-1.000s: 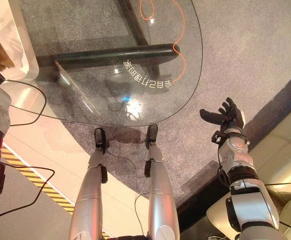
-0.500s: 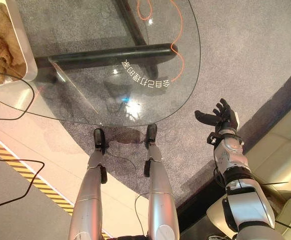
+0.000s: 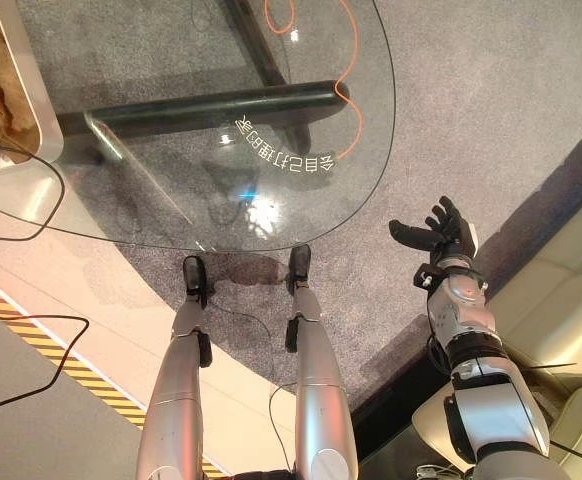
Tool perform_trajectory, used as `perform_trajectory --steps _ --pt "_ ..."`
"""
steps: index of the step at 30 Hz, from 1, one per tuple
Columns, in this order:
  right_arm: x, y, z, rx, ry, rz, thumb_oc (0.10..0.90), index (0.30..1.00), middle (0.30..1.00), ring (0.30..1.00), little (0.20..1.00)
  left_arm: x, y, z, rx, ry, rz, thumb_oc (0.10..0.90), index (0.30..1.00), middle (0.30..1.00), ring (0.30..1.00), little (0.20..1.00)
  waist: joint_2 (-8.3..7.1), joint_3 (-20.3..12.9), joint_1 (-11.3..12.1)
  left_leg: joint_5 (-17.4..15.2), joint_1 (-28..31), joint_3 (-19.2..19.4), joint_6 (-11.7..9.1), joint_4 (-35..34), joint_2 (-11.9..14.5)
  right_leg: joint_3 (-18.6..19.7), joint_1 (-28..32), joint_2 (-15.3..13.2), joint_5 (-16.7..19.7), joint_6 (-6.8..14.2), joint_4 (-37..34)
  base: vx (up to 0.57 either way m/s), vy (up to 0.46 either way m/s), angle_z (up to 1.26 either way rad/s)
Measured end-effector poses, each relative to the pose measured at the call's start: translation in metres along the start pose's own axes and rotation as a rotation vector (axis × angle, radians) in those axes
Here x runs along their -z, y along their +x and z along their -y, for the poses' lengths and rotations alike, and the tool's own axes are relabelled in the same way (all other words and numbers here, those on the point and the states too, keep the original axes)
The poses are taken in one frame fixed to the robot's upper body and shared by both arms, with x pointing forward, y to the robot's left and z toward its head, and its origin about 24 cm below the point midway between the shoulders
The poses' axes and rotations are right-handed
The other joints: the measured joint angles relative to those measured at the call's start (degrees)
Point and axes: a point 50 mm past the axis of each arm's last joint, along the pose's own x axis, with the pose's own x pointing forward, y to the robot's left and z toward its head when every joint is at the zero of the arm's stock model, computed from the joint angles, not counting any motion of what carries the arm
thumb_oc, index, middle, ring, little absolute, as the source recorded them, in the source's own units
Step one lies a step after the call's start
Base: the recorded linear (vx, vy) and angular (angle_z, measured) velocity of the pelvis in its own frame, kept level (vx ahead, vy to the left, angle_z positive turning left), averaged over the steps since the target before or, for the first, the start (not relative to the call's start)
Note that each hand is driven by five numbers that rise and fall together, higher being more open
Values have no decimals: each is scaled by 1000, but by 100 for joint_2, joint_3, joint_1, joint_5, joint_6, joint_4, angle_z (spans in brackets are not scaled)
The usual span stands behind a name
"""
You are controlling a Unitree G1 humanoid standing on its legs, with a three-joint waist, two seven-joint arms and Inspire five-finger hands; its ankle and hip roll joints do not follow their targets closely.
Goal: Wipe the table with a cloth and put it in the basket.
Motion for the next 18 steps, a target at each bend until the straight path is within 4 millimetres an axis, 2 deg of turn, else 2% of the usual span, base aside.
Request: perform_trajectory --steps 18 --pt "6 0 3 12 -5 -26 800 900 900 900 900 6 2 -2 11 -16 -39 800 900 900 900 900 -4 -2 -4 -9 -13 -1 -8 55 8 3 11 13 20 -16 7 -5 -2 0"
